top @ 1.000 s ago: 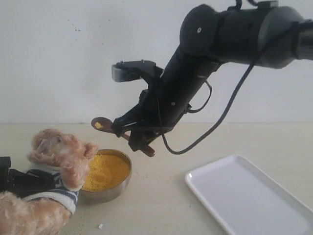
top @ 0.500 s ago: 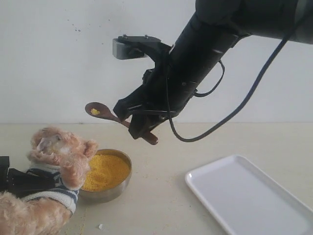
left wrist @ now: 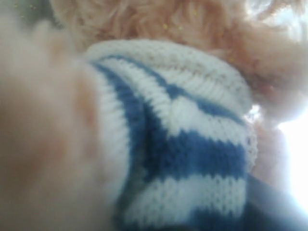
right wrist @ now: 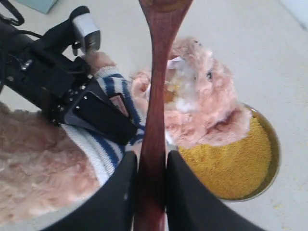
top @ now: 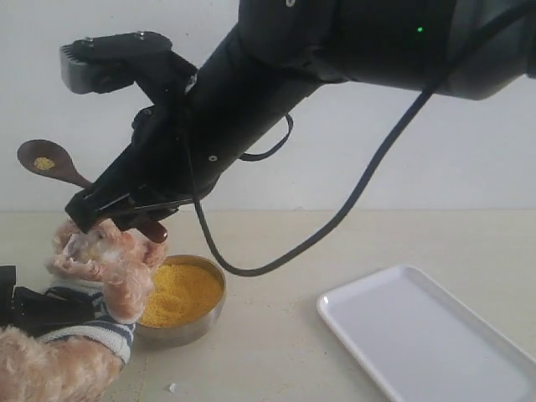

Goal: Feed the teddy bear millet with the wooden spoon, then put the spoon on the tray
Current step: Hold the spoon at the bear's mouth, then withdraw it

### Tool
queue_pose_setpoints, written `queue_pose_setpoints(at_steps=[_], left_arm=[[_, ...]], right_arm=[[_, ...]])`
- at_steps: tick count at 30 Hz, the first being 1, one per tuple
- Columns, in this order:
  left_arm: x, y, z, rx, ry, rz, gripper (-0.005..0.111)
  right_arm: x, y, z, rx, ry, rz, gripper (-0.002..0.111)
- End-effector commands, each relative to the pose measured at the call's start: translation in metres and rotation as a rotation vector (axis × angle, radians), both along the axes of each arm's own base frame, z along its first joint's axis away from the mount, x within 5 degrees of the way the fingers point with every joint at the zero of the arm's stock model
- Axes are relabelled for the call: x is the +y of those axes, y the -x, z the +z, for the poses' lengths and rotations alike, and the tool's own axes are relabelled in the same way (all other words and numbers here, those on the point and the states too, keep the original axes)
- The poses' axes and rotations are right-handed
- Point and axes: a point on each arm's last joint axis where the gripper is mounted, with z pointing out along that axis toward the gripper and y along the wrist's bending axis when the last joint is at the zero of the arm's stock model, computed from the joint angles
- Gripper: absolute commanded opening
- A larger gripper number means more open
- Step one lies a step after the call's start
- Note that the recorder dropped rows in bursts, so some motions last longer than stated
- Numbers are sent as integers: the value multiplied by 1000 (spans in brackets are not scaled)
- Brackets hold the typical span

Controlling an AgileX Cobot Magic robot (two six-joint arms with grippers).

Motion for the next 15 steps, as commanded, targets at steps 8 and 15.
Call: queue_pose_setpoints(at_steps=[8, 15], left_arm=[[0, 0, 3, -21, 30, -1, 4], [0, 0, 3, -21, 21, 3, 4]], right_arm=[[-1, -16, -45, -58, 297, 30, 0], [-1, -19, -51, -116, 357, 112, 0]])
